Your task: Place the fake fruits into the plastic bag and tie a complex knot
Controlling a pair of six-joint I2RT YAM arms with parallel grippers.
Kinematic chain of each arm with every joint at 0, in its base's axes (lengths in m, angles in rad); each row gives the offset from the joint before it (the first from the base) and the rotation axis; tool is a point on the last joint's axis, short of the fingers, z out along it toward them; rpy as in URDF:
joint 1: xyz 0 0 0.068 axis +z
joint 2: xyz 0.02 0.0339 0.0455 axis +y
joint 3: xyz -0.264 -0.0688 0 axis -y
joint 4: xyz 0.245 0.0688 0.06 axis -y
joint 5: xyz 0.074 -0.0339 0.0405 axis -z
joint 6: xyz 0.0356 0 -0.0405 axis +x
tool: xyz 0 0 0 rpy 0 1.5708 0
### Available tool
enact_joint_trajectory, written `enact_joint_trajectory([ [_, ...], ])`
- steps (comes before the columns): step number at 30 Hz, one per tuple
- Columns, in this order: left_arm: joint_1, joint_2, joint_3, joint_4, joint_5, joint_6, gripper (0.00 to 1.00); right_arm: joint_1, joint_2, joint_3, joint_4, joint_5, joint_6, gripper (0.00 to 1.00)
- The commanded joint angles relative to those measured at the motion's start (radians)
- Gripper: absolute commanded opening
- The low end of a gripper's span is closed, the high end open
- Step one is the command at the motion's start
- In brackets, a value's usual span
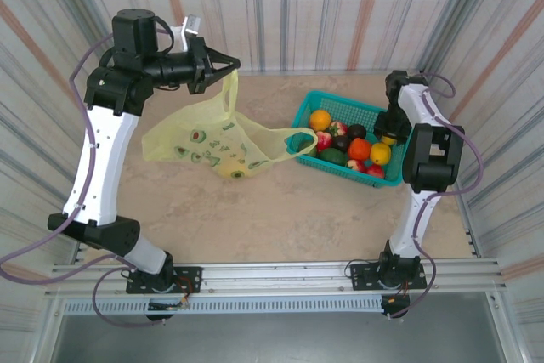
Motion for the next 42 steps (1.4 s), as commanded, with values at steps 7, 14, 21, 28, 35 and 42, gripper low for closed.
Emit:
enact_joint_trajectory([
  [7, 0.011, 0.015, 0.027, 0.013, 0.021, 0.014, 0.00, 0.018, -0.047, 0.095, -0.021, -0.006, 0.048, 0.43],
  [14, 0.011, 0.026, 0.038, 0.014, 0.023, 0.013, 0.00, 0.059, -0.109, 0.194, -0.083, -0.036, 0.051, 0.42],
  [21, 0.015, 0.019, 0.029, 0.010, 0.024, 0.019, 0.00, 0.180, -0.241, 0.185, -0.080, -0.119, 0.064, 0.42],
  [28, 0.028, 0.002, 0.000, 0.007, 0.024, 0.022, 0.00, 0.343, -0.442, 0.147, 0.060, -0.340, 0.070, 0.41],
  [35, 0.035, -0.016, -0.026, 0.004, 0.026, 0.025, 0.00, 0.416, -0.551, 0.054, 0.291, -0.772, 0.094, 0.40],
  [42, 0.038, -0.037, -0.048, 0.004, 0.030, 0.034, 0.00, 0.532, -0.565, -0.036, 0.378, -0.917, 0.072, 0.41],
])
